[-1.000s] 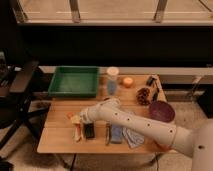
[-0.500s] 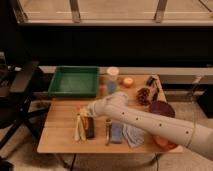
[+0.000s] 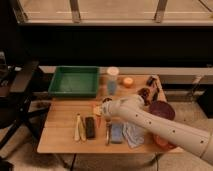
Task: Place pepper in plastic cup
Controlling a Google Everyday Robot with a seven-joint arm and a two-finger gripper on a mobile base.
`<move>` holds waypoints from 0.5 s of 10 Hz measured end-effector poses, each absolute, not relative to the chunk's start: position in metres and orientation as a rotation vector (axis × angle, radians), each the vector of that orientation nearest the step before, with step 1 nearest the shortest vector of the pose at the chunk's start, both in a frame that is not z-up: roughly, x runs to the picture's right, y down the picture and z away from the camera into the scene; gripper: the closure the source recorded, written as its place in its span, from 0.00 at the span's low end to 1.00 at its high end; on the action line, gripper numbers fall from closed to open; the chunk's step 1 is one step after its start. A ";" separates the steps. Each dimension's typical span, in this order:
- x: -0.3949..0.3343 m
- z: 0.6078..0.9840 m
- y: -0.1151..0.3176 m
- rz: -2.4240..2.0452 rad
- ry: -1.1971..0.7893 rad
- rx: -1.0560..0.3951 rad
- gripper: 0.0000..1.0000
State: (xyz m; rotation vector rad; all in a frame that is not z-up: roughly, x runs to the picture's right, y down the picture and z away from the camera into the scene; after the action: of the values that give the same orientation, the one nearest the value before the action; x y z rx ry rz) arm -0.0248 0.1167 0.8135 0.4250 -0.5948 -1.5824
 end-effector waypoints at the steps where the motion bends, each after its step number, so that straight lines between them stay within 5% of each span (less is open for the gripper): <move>1: -0.026 0.813 0.116 -1.583 -0.597 0.427 0.98; 5: -0.026 0.813 0.116 -1.581 -0.598 0.425 0.98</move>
State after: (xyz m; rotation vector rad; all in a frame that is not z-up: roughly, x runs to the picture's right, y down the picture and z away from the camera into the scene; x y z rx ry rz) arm -0.0258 0.1162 0.8134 0.4251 -0.5978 -1.5811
